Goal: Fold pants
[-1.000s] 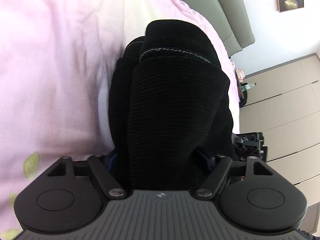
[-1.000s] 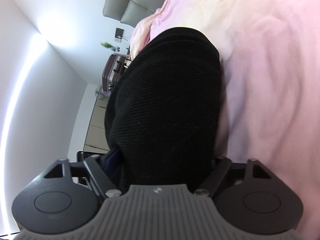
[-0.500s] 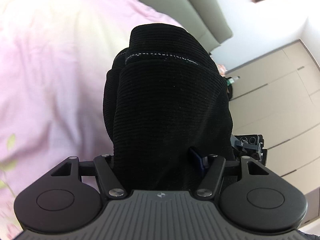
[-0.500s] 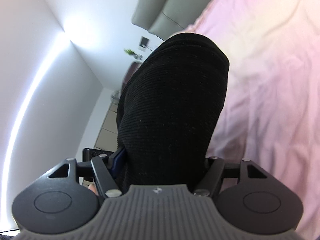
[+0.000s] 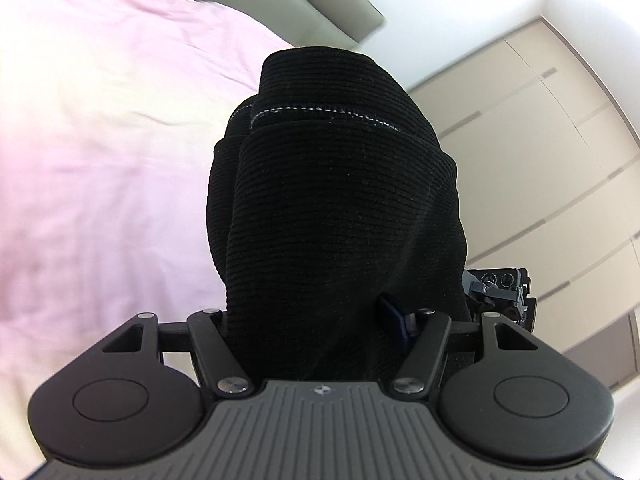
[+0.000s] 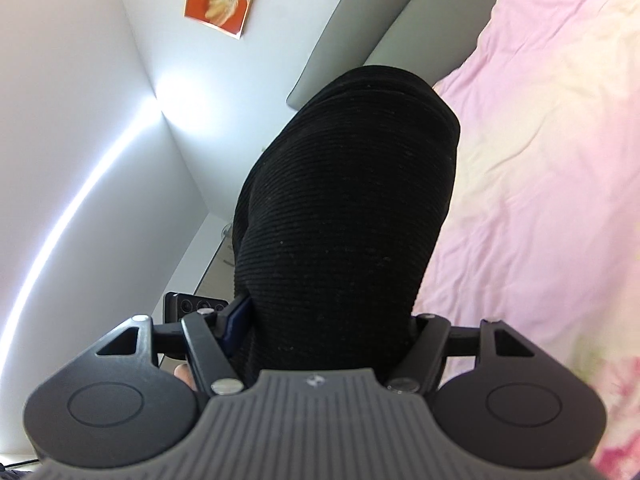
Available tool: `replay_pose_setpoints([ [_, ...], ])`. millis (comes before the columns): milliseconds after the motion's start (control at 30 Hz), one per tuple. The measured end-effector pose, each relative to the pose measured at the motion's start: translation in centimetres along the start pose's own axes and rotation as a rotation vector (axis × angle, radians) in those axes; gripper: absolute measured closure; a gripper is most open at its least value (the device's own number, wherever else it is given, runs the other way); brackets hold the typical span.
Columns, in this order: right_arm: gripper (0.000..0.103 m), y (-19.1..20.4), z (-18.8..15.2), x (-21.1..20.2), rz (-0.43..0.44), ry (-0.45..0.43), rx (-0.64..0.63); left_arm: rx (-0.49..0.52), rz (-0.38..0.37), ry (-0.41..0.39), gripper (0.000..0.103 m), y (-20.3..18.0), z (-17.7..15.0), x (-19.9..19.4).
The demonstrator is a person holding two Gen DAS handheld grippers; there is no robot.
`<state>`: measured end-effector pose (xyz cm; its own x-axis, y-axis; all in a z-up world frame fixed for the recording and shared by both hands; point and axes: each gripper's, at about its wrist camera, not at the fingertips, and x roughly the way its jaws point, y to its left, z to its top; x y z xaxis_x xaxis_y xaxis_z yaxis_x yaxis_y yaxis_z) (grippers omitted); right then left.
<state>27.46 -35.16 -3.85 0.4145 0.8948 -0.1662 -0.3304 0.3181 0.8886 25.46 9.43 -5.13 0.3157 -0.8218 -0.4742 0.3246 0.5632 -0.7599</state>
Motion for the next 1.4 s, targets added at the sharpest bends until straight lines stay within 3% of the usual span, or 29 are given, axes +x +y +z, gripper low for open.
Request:
replay_pose_setpoints([
  [200, 0.039, -0.3, -0.3, -7.8, -0.070, -0.074, 0.008, 0.025, -0.057, 0.075, 0.029, -4.0, -0.4, 6.7],
  [400, 0.039, -3.3, -0.9, -14.2, -0.112, -0.149, 0.062, 0.022, -0.079, 0.150, 0.029, -6.0, 0.3, 13.9],
  [667, 0.038, -11.3, -1.5, -19.9, -0.146, -0.198, 0.188, -0.012, -0.041, 0.255, 0.029, -4.2, 0.6, 22.6],
  [767, 0.038, -14.5, -1.5, -19.7, -0.159, -0.202, 0.230, -0.042, -0.009, 0.279, 0.029, -3.0, 1.5, 26.2],
  [933, 0.037, -20.4, -1.6, -18.9, -0.159, -0.201, 0.281, -0.086, 0.020, 0.303, 0.029, 1.5, 1.5, 29.3],
  [1067, 0.030, -24.8, -2.5, -19.2, -0.142, -0.165, 0.300, -0.110, -0.023, 0.342, 0.018, 4.1, 0.9, 31.6],
  [1167, 0.031, -26.8, -3.2, -20.4, -0.187, -0.104, 0.283, -0.123, -0.056, 0.364, 0.015, 5.2, 0.1, 33.2],
  [1267, 0.032, -26.6, -4.6, -21.9, -0.203, -0.102, 0.296, -0.108, -0.052, 0.352, 0.013, 4.9, 0.1, 33.5],
  [1400, 0.032, -23.7, -6.8, -23.6, -0.294, -0.117, 0.254, -0.034, -0.021, 0.349, 0.017, 2.9, 0.6, 31.9],
])
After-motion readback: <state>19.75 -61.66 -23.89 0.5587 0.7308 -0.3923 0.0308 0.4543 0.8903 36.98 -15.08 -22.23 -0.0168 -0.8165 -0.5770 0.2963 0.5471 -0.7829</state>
